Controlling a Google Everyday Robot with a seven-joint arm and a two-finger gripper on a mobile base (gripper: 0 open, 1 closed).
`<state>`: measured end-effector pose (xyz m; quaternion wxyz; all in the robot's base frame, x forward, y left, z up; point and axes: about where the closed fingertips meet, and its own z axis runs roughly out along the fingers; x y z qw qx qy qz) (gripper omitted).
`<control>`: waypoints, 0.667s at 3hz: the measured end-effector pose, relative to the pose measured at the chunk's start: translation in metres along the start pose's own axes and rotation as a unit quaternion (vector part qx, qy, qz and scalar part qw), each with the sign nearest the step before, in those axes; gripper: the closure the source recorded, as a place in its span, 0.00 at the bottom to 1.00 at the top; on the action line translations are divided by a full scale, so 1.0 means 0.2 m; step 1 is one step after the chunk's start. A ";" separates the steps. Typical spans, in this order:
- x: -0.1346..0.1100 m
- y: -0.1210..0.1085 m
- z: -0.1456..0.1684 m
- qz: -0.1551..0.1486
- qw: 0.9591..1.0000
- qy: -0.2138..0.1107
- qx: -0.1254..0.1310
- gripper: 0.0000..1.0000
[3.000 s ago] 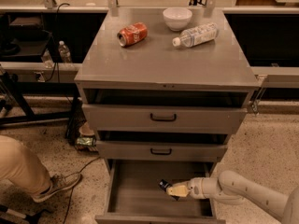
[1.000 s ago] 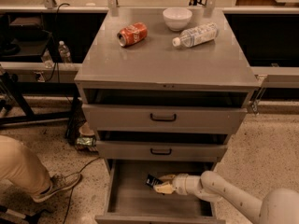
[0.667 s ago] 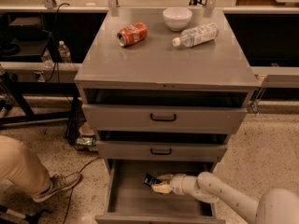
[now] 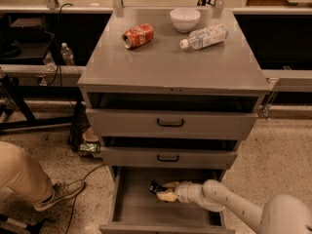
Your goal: Place rxbar blueberry into bottom drawer
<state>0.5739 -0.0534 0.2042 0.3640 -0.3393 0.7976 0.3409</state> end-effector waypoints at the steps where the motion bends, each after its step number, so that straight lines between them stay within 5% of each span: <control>1: 0.03 -0.03 0.05 0.010 1.000 0.005 0.004 0.99; 2: 0.05 -0.04 0.12 0.018 1.000 0.009 0.006 0.80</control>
Offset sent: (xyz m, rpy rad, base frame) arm 0.0179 0.0145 -0.0339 -0.0153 0.0493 -0.0381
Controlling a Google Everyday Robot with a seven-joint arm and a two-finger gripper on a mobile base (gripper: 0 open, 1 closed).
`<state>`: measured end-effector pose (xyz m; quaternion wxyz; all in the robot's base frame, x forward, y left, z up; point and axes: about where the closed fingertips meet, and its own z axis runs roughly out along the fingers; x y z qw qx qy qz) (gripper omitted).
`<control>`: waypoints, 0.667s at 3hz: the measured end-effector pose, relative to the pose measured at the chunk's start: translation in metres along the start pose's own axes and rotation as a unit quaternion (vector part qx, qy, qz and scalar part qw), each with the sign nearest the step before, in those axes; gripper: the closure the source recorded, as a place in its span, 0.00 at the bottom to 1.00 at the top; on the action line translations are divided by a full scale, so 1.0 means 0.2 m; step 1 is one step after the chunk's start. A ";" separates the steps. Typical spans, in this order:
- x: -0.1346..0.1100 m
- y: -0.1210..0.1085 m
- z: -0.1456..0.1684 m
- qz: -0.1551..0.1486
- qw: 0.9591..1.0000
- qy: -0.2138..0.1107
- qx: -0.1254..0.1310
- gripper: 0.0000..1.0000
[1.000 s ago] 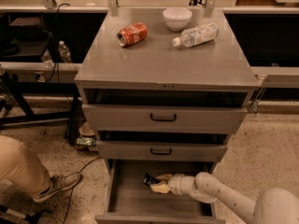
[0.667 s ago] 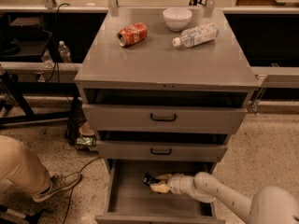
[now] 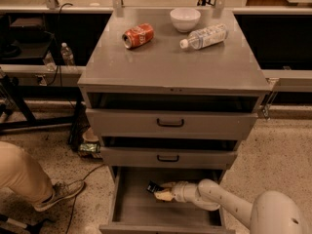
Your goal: Place rxbar blueberry into bottom drawer
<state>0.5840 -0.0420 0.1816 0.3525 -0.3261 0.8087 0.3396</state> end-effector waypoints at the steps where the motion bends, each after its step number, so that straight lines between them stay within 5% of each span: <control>1: 0.01 -0.01 0.06 0.005 1.000 0.002 0.001 0.49; 2: 0.01 0.00 0.09 0.007 1.000 0.003 0.001 0.26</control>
Offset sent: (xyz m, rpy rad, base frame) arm 0.0099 0.0143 -0.0151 -0.0074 0.0134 -0.0144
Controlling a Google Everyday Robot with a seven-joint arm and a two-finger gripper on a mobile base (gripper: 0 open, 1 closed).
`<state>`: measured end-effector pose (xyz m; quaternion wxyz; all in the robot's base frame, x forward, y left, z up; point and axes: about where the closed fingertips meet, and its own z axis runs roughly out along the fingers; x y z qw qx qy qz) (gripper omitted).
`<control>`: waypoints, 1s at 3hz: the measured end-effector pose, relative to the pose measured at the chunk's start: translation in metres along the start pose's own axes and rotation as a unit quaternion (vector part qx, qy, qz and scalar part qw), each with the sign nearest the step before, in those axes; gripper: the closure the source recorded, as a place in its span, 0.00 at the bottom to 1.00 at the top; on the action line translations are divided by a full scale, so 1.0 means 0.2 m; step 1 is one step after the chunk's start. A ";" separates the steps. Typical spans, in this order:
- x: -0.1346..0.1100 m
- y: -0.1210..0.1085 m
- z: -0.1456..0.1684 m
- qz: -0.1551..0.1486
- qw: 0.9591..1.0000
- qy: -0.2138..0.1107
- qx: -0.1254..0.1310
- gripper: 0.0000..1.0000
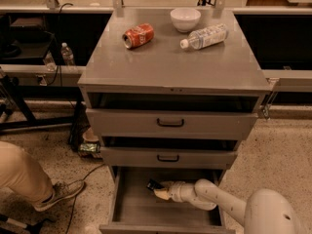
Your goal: Place rxbar blueberry into bottom drawer
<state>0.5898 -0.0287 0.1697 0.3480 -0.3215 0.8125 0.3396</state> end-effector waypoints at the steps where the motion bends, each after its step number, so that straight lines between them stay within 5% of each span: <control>1: 0.00 0.00 0.01 0.001 1.000 0.000 0.001 0.04; 2: -0.02 -0.03 -0.04 0.012 1.000 -0.010 -0.012 0.00; 3: -0.07 -0.19 -0.28 0.040 0.998 -0.036 -0.035 0.00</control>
Offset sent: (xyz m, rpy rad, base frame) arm 0.0128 -0.0356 0.0179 0.1090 0.0405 0.0006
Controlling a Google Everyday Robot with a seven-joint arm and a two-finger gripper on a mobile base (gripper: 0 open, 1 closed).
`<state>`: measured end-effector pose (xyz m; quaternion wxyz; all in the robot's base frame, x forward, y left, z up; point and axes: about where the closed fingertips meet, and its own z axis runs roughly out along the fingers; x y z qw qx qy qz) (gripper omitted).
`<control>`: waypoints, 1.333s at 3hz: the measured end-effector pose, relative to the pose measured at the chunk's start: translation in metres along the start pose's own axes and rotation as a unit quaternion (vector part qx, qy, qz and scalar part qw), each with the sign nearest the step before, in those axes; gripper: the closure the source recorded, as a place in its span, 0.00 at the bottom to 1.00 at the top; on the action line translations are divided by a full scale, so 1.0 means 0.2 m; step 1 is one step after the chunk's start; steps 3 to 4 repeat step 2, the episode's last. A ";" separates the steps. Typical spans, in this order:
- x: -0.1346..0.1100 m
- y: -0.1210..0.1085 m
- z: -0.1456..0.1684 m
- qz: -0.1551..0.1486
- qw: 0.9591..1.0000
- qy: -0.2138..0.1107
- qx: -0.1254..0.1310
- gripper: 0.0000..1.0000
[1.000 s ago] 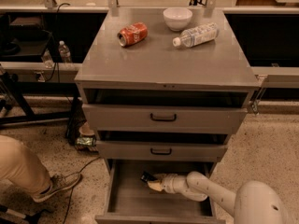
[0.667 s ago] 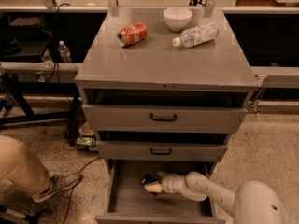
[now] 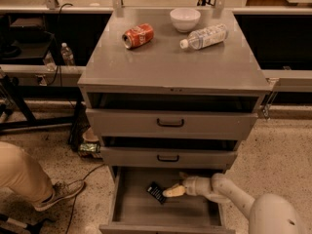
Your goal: Place rxbar blueberry into bottom drawer
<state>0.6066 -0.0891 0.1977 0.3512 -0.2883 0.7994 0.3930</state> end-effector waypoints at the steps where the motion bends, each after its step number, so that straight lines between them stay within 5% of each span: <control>1: -0.04 -0.10 -0.21 0.022 1.000 -0.020 -0.008 0.00; 4: -0.06 -0.09 -0.20 0.019 1.000 -0.021 -0.014 0.00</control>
Offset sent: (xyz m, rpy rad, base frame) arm 0.0050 -0.0367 0.0140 0.0449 0.0160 -0.0202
